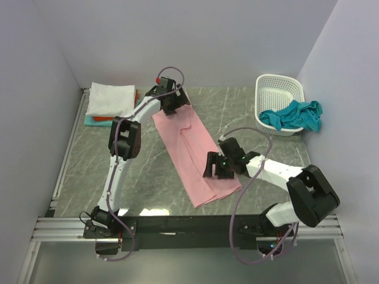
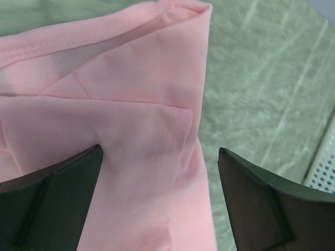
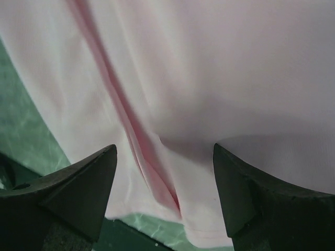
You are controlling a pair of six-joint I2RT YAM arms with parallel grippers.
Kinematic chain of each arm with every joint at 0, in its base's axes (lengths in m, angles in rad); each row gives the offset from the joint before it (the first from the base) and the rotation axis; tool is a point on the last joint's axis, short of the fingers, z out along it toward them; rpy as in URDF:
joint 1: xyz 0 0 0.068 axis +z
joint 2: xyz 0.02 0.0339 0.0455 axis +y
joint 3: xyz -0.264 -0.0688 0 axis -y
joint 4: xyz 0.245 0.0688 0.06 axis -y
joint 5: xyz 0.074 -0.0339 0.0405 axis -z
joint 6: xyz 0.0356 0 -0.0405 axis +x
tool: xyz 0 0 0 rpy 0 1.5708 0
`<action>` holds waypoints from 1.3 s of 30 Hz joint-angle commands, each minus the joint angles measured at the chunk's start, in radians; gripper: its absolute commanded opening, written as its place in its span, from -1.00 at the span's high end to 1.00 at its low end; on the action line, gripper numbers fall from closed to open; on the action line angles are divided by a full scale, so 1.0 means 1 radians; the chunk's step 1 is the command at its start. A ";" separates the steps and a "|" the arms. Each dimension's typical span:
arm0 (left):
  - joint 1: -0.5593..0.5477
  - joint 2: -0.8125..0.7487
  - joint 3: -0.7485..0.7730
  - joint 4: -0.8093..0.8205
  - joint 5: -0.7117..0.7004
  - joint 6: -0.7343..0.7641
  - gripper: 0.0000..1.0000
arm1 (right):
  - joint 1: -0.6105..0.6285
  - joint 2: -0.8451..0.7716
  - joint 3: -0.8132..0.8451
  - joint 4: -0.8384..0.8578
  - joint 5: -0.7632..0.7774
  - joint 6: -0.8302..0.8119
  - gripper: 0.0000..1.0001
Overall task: Fold and stack the t-shirts
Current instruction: Fold the tshirt
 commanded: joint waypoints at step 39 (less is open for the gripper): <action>-0.103 -0.410 -0.137 -0.006 0.003 0.142 -0.99 | 0.243 -0.271 0.126 -0.237 0.158 0.019 -0.99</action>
